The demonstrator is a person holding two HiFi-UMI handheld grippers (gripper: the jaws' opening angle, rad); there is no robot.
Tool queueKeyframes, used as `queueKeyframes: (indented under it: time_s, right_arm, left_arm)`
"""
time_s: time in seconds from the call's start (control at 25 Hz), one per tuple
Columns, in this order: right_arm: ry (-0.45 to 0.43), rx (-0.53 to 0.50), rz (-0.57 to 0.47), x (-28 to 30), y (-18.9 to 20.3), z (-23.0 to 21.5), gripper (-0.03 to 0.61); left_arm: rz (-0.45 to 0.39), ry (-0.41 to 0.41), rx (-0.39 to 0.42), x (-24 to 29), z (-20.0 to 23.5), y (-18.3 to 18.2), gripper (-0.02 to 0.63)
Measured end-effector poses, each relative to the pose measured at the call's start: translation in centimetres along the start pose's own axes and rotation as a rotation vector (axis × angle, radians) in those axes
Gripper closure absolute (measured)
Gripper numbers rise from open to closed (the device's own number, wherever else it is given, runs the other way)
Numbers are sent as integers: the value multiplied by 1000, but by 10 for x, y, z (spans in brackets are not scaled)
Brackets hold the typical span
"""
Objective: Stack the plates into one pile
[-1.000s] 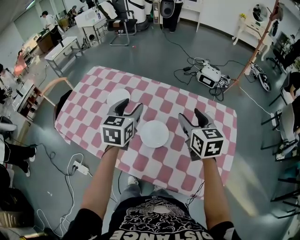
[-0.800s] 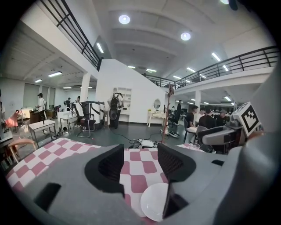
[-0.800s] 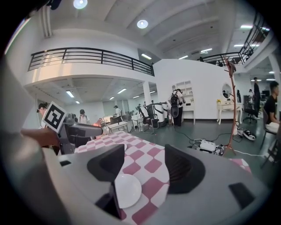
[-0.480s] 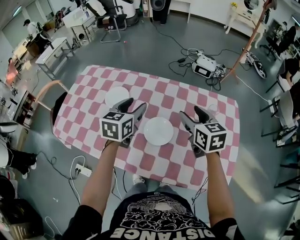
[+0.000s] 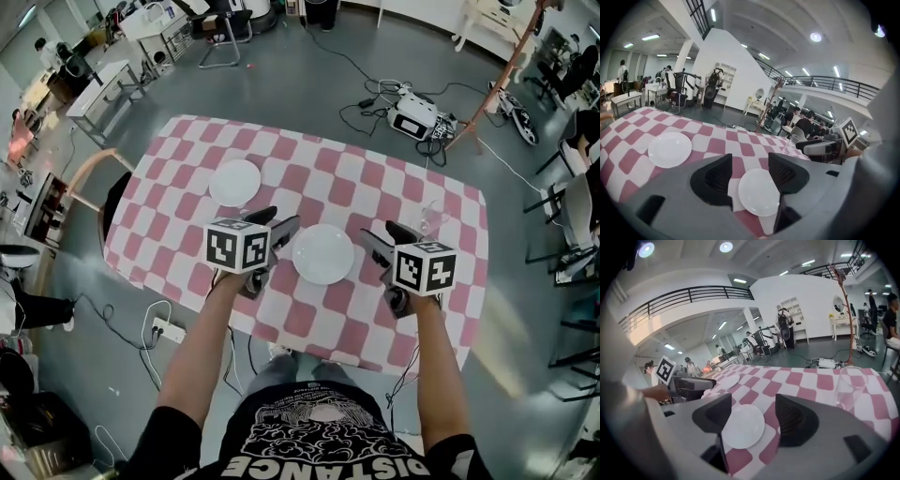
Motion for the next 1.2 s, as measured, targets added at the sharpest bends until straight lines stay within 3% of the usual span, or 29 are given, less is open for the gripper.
queueKeyframes:
  time_s: [0.24,0.4,0.68,1.2]
  right_arm:
    - [-44,93,107,16,19,-12,285]
    - [-50,108,164,25,27,-19,282]
    - [-138,173,263,46,44,-25,273]
    - [-232,257,451,74,74,-45,264]
  left_arm:
    - [137,73,-128,15,9,30,365]
    - [172,87,-224,24,15,43,365]
    - [268,88,-305,35,22,66,359]
    - [332,106,-528,52,26,99,359]
Point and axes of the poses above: the fingertips, and each gripper's own axes: x forward along the fingers, z to its left, y out of its underside, the point moved 10 cm from there along -x, backward along the fingers, and after that the axes turned 2 degrees about x, right-handed, at the moved point
